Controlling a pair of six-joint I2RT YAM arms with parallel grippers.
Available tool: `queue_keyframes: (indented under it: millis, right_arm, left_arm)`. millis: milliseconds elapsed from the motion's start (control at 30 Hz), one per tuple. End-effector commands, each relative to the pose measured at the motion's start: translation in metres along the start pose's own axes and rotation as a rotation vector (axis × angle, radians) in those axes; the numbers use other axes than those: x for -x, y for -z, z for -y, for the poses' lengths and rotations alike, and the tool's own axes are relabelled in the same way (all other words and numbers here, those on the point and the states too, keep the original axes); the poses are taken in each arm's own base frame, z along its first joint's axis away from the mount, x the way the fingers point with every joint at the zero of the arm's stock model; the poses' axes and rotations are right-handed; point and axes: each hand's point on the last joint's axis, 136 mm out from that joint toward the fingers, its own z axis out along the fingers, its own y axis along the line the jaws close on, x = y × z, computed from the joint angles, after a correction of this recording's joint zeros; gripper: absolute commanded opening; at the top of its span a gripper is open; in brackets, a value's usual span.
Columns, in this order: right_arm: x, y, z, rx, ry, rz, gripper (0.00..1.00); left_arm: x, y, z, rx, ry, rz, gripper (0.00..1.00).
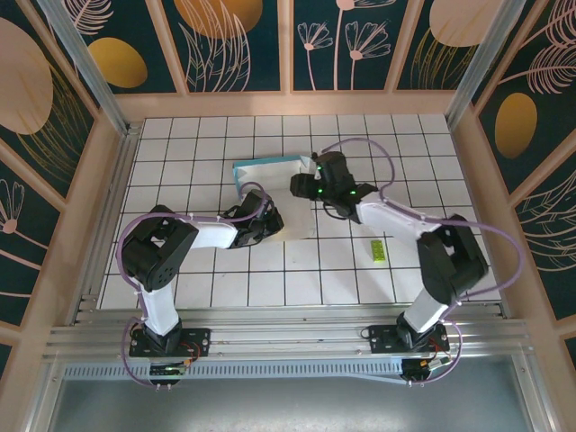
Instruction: Fold the paper box
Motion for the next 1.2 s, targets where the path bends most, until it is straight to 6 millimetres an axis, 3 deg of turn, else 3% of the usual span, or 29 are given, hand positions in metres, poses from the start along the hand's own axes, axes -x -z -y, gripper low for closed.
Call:
queue_keyframes:
  millis: [0, 100, 167, 300, 500, 700, 900, 1167]
  right_arm:
    - [0.027, 0.03, 0.008, 0.065, 0.138, 0.074, 0.7]
    - [0.044, 0.039, 0.036, 0.11, 0.327, 0.134, 0.7]
    - [0.048, 0.035, 0.055, 0.118, 0.449, 0.149, 0.69]
    - [0.048, 0.007, 0.091, 0.064, 0.674, 0.086, 0.66]
    - [0.037, -0.043, 0.115, 0.112, 0.786, -0.109, 0.54]
    - [0.036, -0.072, 0.099, 0.244, 0.75, -0.145, 0.46]
    - [0.018, -0.068, 0.065, 0.432, 0.785, -0.149, 0.44]
    - [0.014, -0.073, 0.051, 0.477, 0.761, -0.148, 0.42]
  left_arm:
    - [-0.001, -0.007, -0.005, 0.012, -0.013, -0.013, 0.05]
    - [-0.002, -0.008, -0.003, 0.004, -0.017, -0.021, 0.05]
    - [-0.002, -0.008, -0.002, 0.002, -0.019, -0.025, 0.05]
    - [-0.001, -0.007, -0.001, 0.0, -0.028, -0.025, 0.05]
    - [-0.001, -0.007, 0.0, 0.006, -0.031, -0.028, 0.04]
    - [0.0, -0.006, 0.0, 0.009, -0.028, -0.025, 0.04]
    - [0.001, -0.006, 0.002, 0.011, -0.034, -0.023, 0.04]
    - [0.003, -0.006, 0.003, 0.008, -0.039, -0.023, 0.04]
